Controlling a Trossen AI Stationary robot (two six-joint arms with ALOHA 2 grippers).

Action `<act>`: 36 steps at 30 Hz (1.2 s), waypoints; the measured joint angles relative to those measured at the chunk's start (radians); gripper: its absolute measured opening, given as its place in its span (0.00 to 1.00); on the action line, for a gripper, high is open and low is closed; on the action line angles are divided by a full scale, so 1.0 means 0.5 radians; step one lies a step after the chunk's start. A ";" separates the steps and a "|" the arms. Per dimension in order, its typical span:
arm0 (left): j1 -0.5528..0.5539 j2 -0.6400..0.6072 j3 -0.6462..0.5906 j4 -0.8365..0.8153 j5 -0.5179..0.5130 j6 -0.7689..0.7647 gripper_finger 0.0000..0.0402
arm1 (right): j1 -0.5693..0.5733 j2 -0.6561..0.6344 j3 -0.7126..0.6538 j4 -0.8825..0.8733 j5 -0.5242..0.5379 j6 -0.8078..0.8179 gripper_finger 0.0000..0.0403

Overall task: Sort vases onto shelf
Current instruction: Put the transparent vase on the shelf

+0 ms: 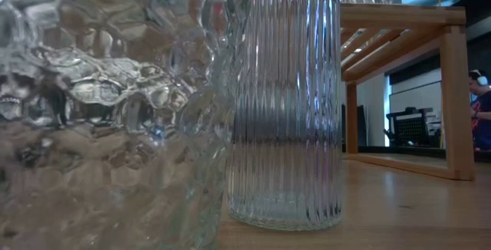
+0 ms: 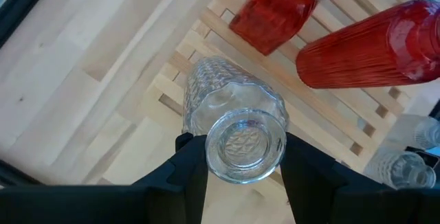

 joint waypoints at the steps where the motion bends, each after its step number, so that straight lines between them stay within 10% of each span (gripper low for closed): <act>1: 0.000 0.000 -0.001 0.000 0.000 0.000 0.36 | 0.000 0.000 0.000 0.000 -0.001 0.000 0.62; 25: 0.000 0.000 -0.001 0.001 0.088 0.125 0.41 | 0.000 -0.001 0.000 0.000 0.000 -0.002 0.62; 36: 0.025 -0.003 -0.001 0.004 0.072 0.106 0.59 | 0.000 -0.001 0.000 0.000 -0.001 -0.002 0.62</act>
